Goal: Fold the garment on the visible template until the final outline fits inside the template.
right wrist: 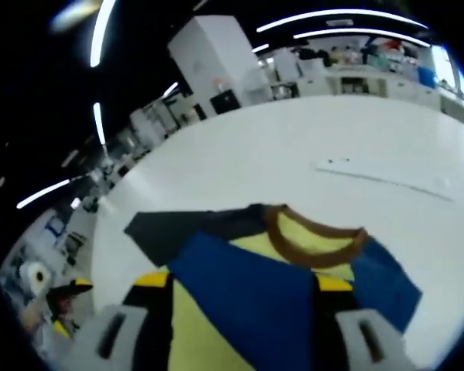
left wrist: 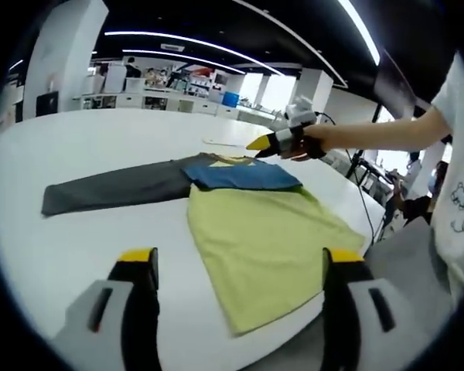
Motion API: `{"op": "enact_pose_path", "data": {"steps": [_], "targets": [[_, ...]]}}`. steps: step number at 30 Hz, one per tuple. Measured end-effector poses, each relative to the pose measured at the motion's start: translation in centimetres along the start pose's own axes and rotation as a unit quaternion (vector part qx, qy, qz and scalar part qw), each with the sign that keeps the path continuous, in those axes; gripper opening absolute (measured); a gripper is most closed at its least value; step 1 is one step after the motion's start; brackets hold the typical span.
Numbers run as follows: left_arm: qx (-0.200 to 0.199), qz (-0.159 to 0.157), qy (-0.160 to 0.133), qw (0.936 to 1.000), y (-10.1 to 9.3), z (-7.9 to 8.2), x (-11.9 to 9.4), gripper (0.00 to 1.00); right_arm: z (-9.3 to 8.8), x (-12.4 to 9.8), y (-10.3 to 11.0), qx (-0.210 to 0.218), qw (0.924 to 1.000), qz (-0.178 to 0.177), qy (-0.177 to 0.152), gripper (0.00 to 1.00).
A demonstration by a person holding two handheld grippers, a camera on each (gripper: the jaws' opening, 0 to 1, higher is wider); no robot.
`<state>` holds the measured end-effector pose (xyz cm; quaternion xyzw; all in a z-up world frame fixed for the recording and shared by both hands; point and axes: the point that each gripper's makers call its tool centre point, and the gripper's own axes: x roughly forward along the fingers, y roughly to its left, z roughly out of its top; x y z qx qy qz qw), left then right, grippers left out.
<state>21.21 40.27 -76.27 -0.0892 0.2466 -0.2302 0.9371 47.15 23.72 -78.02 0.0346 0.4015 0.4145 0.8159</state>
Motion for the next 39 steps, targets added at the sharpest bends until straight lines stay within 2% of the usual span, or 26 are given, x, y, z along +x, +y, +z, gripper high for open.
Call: {"op": "enact_pose_path", "data": {"steps": [7, 24, 28, 31, 39], "targets": [[0.008, -0.009, 0.003, 0.9999, -0.7, 0.2, 0.6, 0.85, -0.6, -2.8, -2.8, 0.019, 0.9995, -0.024, -0.012, 0.69], [0.020, -0.037, 0.008, 0.9991, -1.9, 1.1, 1.8, 0.83, -3.2, -8.3, -6.9, 0.052, 0.9958, -0.070, -0.027, 0.67], [0.020, -0.044, 0.010, 0.9988, -2.2, 1.0, 1.9, 0.79, -4.0, -9.0, -8.1, 0.067, 0.9938, -0.083, -0.031, 0.63], [0.021, -0.046, 0.005, 0.9987, -2.3, 1.1, 1.8, 0.79, -4.7, -9.4, -8.8, 0.082, 0.9919, -0.092, -0.031, 0.56], [0.015, -0.040, 0.010, 0.9990, -1.9, 0.8, 1.6, 0.80, -5.9, -8.9, -11.0, 0.130, 0.9861, -0.096, -0.037, 0.39]]}}
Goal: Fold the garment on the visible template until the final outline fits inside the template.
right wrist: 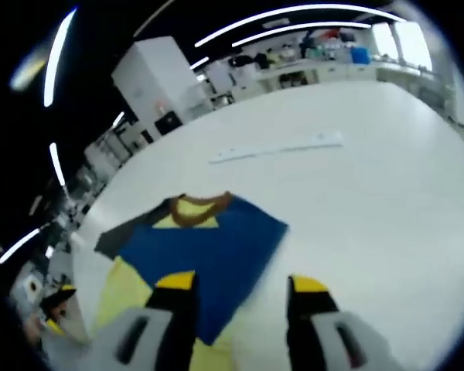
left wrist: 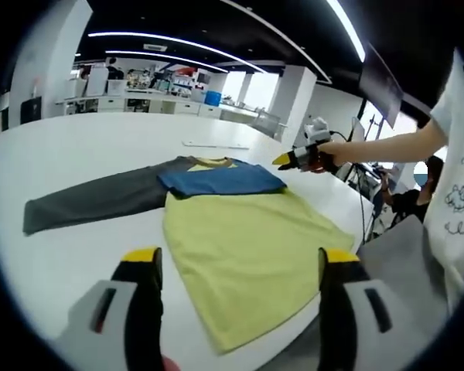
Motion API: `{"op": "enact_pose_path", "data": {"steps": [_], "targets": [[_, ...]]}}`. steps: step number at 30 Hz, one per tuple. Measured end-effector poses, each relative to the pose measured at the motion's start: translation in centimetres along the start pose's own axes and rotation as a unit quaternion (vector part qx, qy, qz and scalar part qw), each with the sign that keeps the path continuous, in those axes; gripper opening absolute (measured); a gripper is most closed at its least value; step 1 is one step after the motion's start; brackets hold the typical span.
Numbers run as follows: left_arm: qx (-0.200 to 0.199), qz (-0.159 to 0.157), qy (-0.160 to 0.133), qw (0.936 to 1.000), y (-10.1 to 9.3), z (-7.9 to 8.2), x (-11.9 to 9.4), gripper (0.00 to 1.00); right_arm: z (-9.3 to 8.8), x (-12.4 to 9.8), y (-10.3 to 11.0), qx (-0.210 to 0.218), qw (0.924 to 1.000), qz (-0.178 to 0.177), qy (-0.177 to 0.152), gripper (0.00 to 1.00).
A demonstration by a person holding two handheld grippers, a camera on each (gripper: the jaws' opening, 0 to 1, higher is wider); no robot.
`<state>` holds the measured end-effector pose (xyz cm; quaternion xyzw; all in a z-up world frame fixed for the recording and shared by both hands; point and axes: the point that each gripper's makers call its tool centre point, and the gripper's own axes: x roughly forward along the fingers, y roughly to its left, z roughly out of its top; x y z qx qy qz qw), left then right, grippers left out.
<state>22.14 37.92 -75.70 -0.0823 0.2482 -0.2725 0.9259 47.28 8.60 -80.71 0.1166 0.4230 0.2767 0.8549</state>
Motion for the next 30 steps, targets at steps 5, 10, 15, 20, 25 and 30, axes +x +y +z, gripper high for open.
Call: {"op": "enact_pose_path", "data": {"steps": [5, 10, 15, 20, 25, 30], "targets": [[-0.004, 0.008, 0.002, 1.0000, 0.5, -0.2, -0.4, 0.80, -0.9, 0.7, -0.2, 0.021, 0.9997, 0.003, 0.009, 0.28], [-0.008, 0.012, 0.003, 0.9999, 0.5, -0.3, -0.5, 0.80, -1.8, 1.3, 0.1, 0.036, 0.9991, 0.010, 0.017, 0.19], [-0.011, 0.011, 0.007, 0.9999, 0.3, -0.6, -0.4, 0.79, -2.4, 1.7, 0.1, 0.048, 0.9986, 0.013, 0.021, 0.11], [-0.013, 0.009, 0.009, 0.9998, 0.2, -0.7, -0.1, 0.79, -2.5, 1.8, 0.2, 0.057, 0.9980, 0.015, 0.021, 0.03], [-0.015, 0.009, 0.012, 0.9998, 0.2, -0.8, 0.1, 0.79, -1.9, 1.8, 0.0, 0.063, 0.9980, 0.010, 0.008, 0.00], [-0.018, 0.009, 0.014, 0.9997, 0.5, -1.0, 0.2, 0.78, -1.5, 2.1, -0.6, 0.056, 0.9984, 0.000, 0.004, 0.00]]}}
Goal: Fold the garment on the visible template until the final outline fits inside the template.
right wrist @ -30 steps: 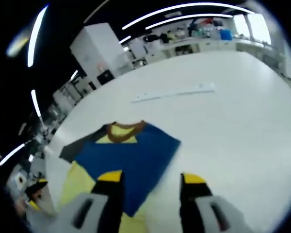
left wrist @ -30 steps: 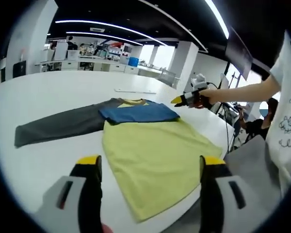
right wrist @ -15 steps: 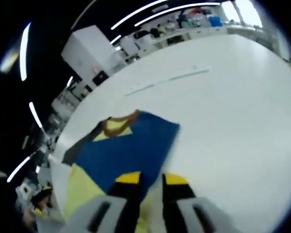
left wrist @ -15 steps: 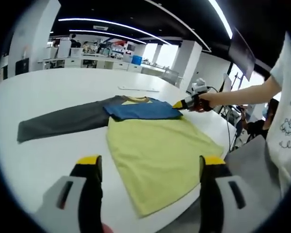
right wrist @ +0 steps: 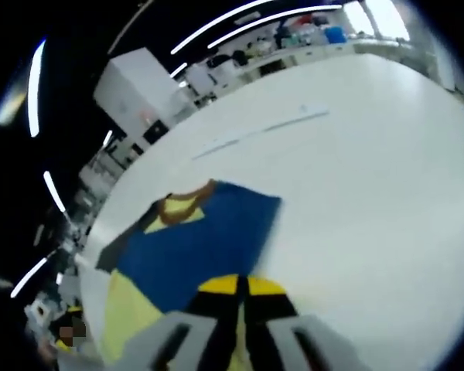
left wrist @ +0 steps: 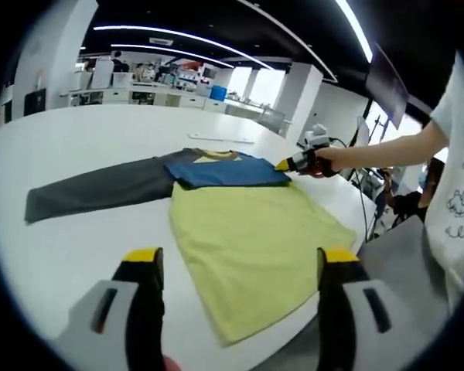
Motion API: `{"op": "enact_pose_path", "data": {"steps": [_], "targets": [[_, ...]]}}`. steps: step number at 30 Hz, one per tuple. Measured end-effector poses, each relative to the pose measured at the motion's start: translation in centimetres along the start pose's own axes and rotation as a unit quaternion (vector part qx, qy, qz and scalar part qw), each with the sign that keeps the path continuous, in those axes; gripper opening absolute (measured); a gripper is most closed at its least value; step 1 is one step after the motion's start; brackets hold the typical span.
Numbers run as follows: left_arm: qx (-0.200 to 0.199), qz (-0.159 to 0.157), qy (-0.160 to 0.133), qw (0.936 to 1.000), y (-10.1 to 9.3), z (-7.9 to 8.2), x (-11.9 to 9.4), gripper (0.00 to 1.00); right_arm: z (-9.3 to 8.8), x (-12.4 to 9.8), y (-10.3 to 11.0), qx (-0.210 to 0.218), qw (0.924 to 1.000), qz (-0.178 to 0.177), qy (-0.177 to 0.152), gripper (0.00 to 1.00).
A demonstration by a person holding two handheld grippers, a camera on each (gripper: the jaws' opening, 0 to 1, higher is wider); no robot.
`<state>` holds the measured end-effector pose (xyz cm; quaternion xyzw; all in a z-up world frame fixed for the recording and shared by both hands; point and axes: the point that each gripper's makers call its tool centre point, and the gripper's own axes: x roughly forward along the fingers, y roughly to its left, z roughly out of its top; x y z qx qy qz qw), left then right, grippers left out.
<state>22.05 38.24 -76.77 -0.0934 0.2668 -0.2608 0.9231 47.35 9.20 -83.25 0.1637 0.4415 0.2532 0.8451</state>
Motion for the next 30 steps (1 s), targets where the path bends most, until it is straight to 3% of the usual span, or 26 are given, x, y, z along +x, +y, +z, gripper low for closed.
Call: {"op": "enact_pose_path", "data": {"steps": [9, 16, 30], "targets": [[-0.003, -0.001, 0.004, 1.0000, 0.2, -0.1, 0.3, 0.78, 0.7, 0.3, -1.3, -0.024, 0.9995, -0.018, -0.007, 0.00], [-0.004, -0.004, 0.007, 1.0000, -0.1, -0.3, 0.6, 0.77, 1.3, 0.3, -2.2, -0.002, 0.9995, -0.025, -0.018, 0.00], [-0.009, -0.008, 0.001, 0.9999, -0.3, -0.3, 0.7, 0.76, 1.4, 0.5, -2.5, 0.002, 0.9992, -0.032, -0.024, 0.00]]}}
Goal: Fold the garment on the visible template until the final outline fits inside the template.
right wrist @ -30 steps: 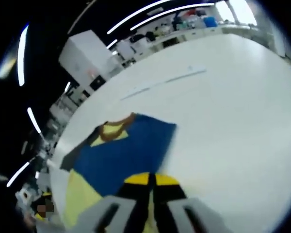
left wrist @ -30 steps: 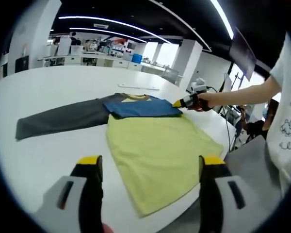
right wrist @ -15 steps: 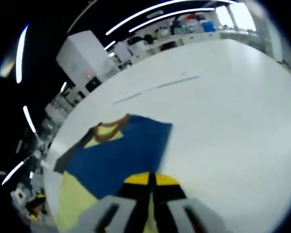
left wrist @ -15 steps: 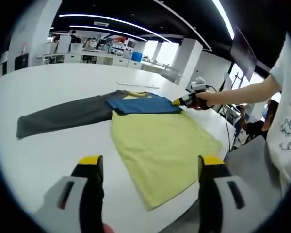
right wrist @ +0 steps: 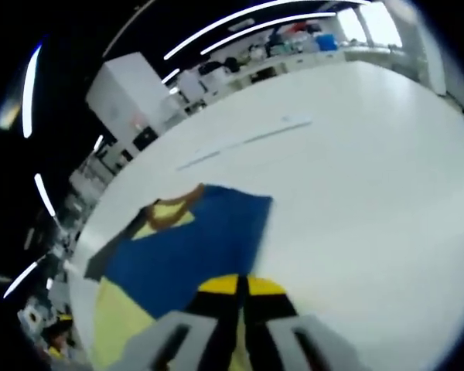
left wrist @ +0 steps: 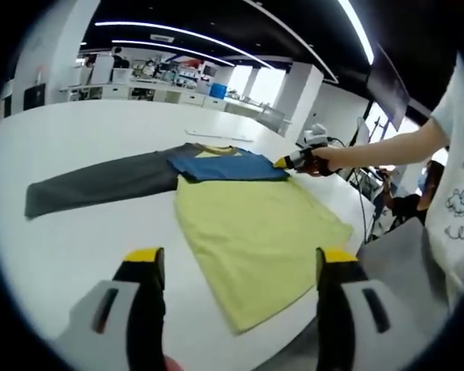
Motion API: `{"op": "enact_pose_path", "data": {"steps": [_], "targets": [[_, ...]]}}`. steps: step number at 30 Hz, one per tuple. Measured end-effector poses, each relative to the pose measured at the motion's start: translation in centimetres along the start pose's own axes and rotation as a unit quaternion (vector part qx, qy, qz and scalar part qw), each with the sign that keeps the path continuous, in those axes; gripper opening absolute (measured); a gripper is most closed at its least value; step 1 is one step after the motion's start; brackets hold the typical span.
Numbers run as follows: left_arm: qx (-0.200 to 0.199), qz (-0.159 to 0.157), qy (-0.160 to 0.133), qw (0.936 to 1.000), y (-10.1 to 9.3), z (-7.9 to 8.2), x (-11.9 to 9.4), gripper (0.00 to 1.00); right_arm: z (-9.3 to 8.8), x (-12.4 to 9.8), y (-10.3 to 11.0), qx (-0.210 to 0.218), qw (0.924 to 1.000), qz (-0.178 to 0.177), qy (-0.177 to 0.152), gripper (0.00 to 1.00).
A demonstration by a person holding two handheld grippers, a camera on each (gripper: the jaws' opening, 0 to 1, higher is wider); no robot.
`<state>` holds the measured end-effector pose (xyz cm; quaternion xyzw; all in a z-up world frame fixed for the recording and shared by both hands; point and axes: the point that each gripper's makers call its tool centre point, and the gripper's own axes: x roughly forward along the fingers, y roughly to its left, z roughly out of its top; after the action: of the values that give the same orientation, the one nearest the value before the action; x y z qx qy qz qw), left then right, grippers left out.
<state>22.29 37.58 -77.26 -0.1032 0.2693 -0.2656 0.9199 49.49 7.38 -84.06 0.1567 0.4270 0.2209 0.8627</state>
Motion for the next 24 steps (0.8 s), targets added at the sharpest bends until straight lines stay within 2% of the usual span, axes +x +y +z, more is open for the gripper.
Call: {"op": "enact_pose_path", "data": {"steps": [5, 8, 14, 17, 18, 22, 24], "targets": [[0.001, 0.000, -0.005, 1.0000, -0.2, 0.3, -0.1, 0.77, -0.1, -0.3, 0.3, -0.021, 0.9998, 0.002, 0.001, 0.00], [0.002, 0.002, -0.007, 1.0000, -0.2, 0.5, -0.2, 0.77, 0.3, -0.9, 1.1, -0.029, 0.9994, 0.016, -0.011, 0.05], [0.001, 0.003, -0.014, 0.9999, -0.3, 0.9, -0.6, 0.78, 0.4, -2.4, 2.2, -0.076, 0.9962, 0.038, -0.016, 0.33], [0.001, 0.003, -0.017, 0.9999, -0.1, 0.9, -0.8, 0.78, 0.3, -3.2, 2.1, -0.104, 0.9940, 0.033, -0.012, 0.33], [0.001, 0.003, -0.017, 0.9999, 0.0, 0.9, -0.8, 0.78, 0.2, -3.4, 2.3, -0.104, 0.9938, 0.035, -0.013, 0.36], [0.004, 0.004, -0.018, 0.9998, 0.2, 0.9, -1.1, 0.78, 0.1, -4.5, 2.7, -0.114, 0.9924, 0.042, -0.018, 0.56], [0.004, 0.004, -0.018, 0.9998, 0.3, 0.9, -1.3, 0.78, 0.0, -4.8, 2.7, -0.140, 0.9889, 0.045, -0.017, 0.66]]}}
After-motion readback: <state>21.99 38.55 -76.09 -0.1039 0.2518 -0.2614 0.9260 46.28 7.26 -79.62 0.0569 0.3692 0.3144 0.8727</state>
